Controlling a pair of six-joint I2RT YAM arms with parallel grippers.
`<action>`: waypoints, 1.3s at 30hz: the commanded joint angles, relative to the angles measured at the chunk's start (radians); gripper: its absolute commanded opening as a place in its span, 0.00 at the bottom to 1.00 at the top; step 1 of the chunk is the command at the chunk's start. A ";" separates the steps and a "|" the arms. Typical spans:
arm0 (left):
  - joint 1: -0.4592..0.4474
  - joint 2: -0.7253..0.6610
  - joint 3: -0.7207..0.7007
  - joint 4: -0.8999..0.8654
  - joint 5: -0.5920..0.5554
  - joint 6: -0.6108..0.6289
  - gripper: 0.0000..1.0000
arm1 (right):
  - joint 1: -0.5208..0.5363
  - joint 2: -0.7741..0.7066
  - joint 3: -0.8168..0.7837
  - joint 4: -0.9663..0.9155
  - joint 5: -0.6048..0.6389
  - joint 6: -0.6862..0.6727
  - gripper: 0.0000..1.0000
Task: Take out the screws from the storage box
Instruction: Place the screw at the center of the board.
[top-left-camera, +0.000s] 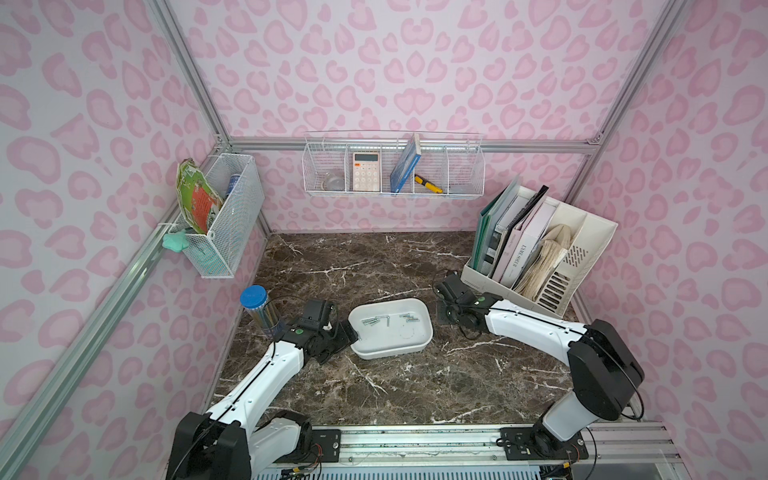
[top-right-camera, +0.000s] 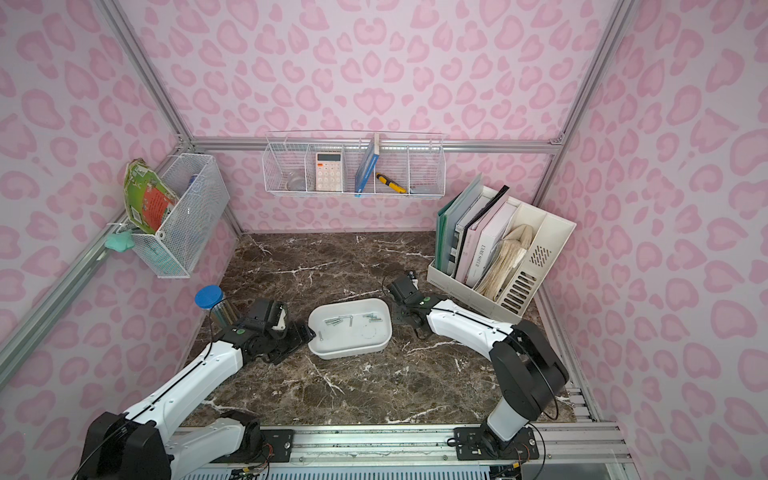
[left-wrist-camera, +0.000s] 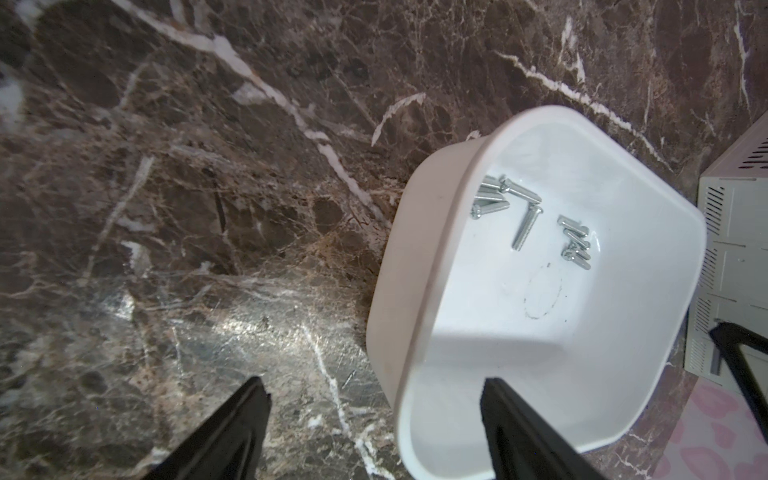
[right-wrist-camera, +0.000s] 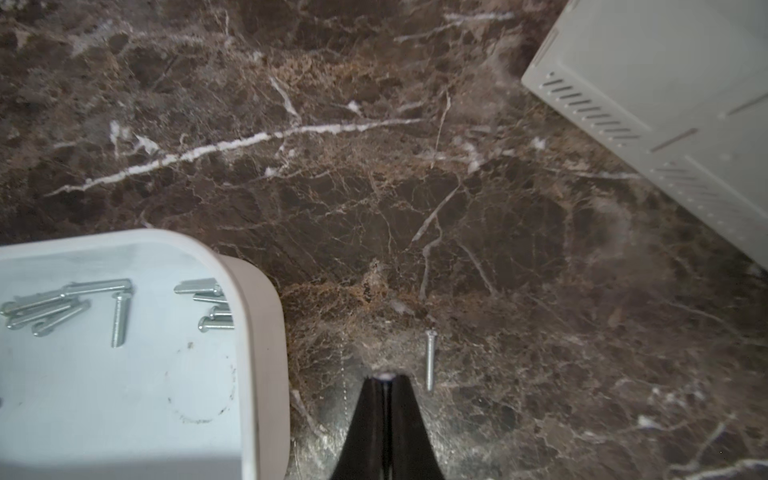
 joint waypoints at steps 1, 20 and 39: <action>0.000 0.007 0.006 0.002 0.006 0.019 0.85 | -0.001 0.035 -0.018 0.051 -0.035 -0.002 0.04; 0.000 0.001 -0.006 -0.004 -0.011 0.019 0.85 | -0.020 0.143 -0.044 0.102 -0.068 0.001 0.16; 0.000 -0.035 0.001 -0.037 -0.037 0.024 0.85 | 0.079 0.024 0.143 0.040 -0.128 -0.038 0.31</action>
